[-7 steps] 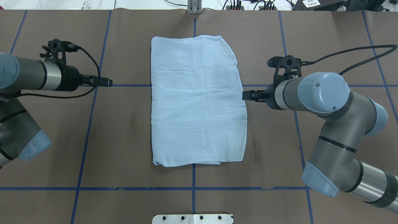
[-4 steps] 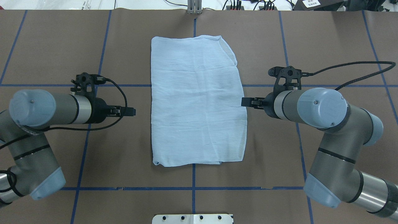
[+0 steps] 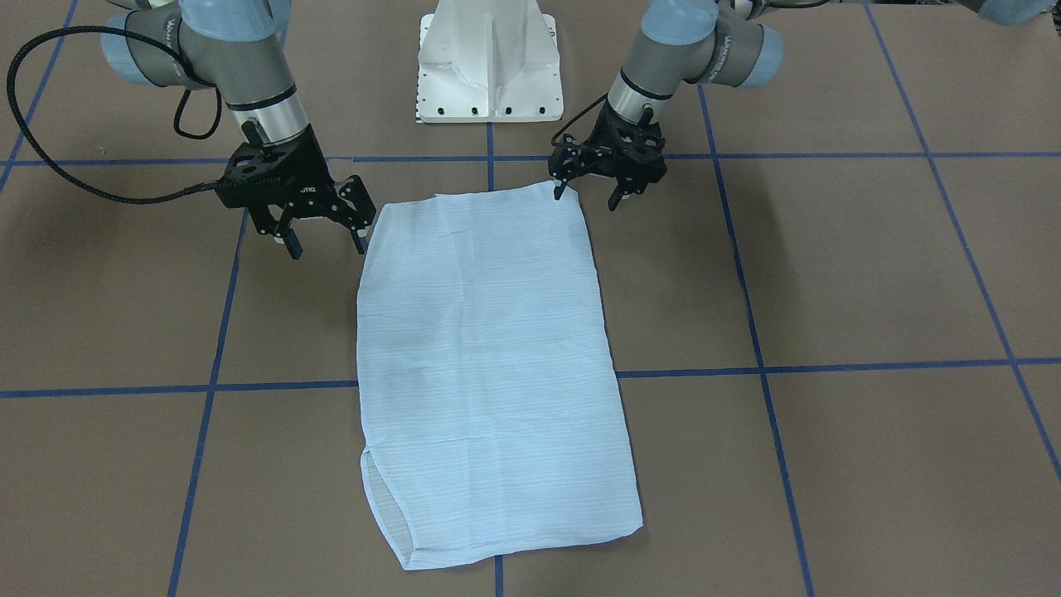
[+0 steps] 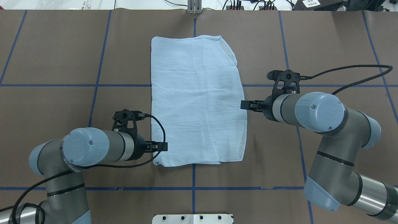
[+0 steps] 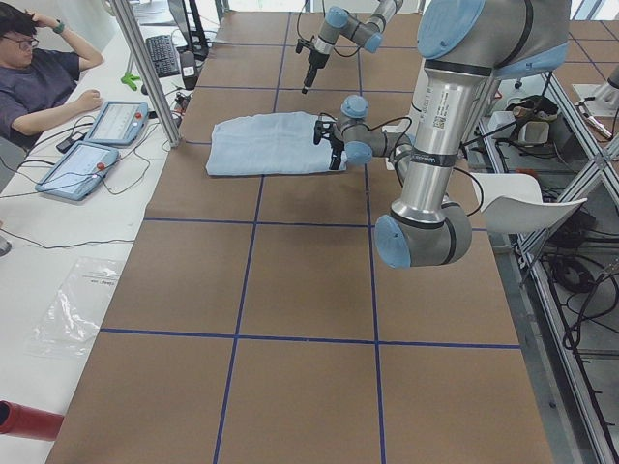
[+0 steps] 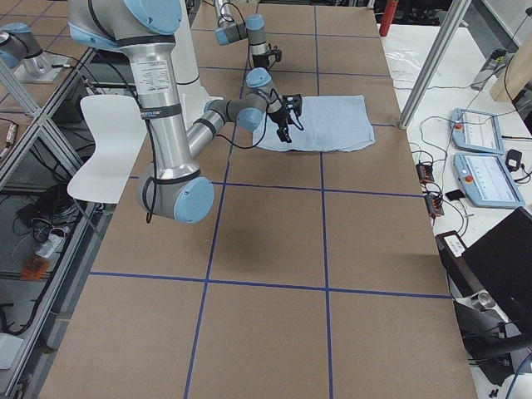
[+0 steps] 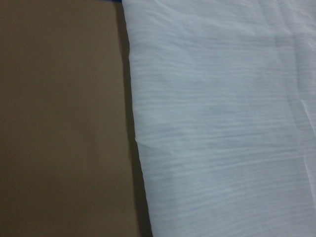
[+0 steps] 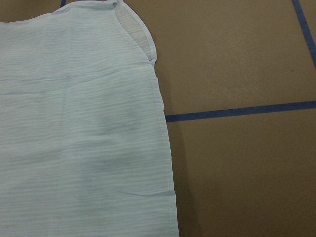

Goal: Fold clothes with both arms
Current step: 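Lower the left gripper to the shirt corner nearest the robot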

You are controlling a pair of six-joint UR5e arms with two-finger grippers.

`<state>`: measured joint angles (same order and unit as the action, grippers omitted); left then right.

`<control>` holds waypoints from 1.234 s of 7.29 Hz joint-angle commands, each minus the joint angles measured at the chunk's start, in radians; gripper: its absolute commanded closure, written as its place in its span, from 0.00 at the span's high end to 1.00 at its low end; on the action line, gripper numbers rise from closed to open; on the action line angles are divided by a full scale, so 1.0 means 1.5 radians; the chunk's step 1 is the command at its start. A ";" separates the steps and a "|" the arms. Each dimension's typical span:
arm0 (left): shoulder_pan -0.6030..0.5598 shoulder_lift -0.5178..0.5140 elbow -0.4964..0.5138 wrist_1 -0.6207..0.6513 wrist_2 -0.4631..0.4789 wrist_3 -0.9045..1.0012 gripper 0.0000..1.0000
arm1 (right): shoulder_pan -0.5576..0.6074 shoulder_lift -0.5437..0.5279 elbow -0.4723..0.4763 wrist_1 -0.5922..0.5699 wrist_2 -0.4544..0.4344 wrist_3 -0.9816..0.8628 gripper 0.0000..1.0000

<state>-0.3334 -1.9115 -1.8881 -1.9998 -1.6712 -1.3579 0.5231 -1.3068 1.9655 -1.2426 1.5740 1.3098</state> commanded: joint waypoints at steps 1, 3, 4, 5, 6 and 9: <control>0.016 -0.008 0.009 0.009 0.002 -0.013 0.58 | -0.003 0.001 0.000 0.001 0.000 0.000 1.00; 0.016 -0.010 0.017 0.009 0.002 -0.013 0.56 | -0.005 0.001 -0.001 0.000 0.000 0.000 1.00; 0.016 -0.010 0.023 0.009 0.002 -0.013 0.56 | -0.006 0.001 -0.002 0.001 0.000 0.000 1.00; 0.016 -0.010 0.031 0.009 0.004 -0.013 0.56 | -0.008 0.001 -0.002 0.000 0.000 0.000 1.00; 0.017 -0.010 0.034 0.009 0.004 -0.012 0.56 | -0.010 0.001 -0.003 0.000 0.000 0.000 1.00; 0.024 -0.015 0.038 0.009 0.004 -0.013 0.20 | -0.013 0.001 -0.003 0.001 -0.001 0.000 1.00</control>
<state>-0.3032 -1.9321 -1.8329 -1.9865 -1.6663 -1.3770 0.5052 -1.3054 1.9609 -1.2419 1.5735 1.3100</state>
